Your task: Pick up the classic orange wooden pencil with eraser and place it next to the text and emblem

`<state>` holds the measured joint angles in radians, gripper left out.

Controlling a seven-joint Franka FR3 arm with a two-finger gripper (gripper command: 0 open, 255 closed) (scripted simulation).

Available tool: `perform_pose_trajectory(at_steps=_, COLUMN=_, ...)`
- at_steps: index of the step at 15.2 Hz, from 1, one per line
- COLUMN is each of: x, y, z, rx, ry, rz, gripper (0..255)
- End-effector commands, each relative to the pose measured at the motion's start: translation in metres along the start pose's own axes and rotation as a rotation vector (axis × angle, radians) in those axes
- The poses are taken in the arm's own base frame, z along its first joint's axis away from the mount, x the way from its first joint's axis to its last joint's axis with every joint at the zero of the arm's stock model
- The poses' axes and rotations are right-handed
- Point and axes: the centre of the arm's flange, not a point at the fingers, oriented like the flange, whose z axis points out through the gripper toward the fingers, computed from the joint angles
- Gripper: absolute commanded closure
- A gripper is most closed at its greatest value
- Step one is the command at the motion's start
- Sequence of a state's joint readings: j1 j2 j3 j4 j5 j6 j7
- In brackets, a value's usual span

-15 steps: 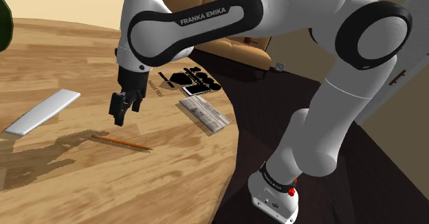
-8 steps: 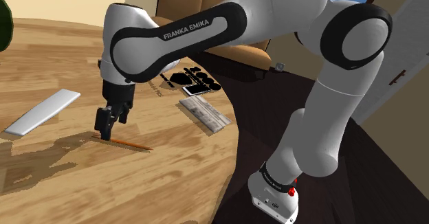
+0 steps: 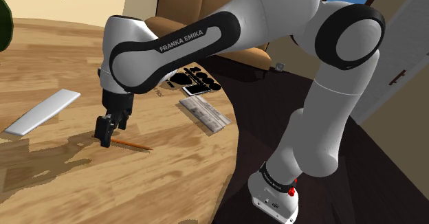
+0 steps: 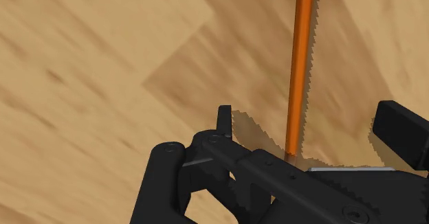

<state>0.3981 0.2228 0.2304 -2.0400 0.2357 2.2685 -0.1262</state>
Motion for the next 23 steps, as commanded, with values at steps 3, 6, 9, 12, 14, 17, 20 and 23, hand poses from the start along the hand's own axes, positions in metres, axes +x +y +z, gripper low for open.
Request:
perform_pose_trajectory(at_steps=3, x=0.000, y=0.000, z=0.000, rx=0.000, ry=0.000, rz=0.000, gripper=0)
perform_pose_trajectory(at_steps=6, x=0.000, y=0.000, z=0.000, rx=0.000, ry=0.000, rz=0.000, gripper=255)
perform_pose_trajectory(at_steps=9, x=0.000, y=0.000, z=0.000, rx=0.000, ry=0.000, rz=0.000, gripper=255)
perform_pose_trajectory(at_steps=12, x=0.000, y=0.000, z=0.000, rx=0.000, ry=0.000, rz=0.000, gripper=255)
perform_pose_trajectory(at_steps=14, x=0.000, y=-0.001, z=-0.005, rx=0.000, ry=0.000, rz=0.000, gripper=255)
perform_pose_trajectory(at_steps=17, x=0.000, y=-0.005, z=-0.020, rx=0.000, ry=0.000, rz=0.000, gripper=255)
perform_pose_trajectory(at_steps=20, x=0.001, y=-0.008, z=-0.036, rx=0.000, ry=0.000, rz=0.000, gripper=255)
perform_pose_trajectory(at_steps=23, x=0.001, y=-0.012, z=-0.051, rx=0.000, ry=0.000, rz=0.000, gripper=255)
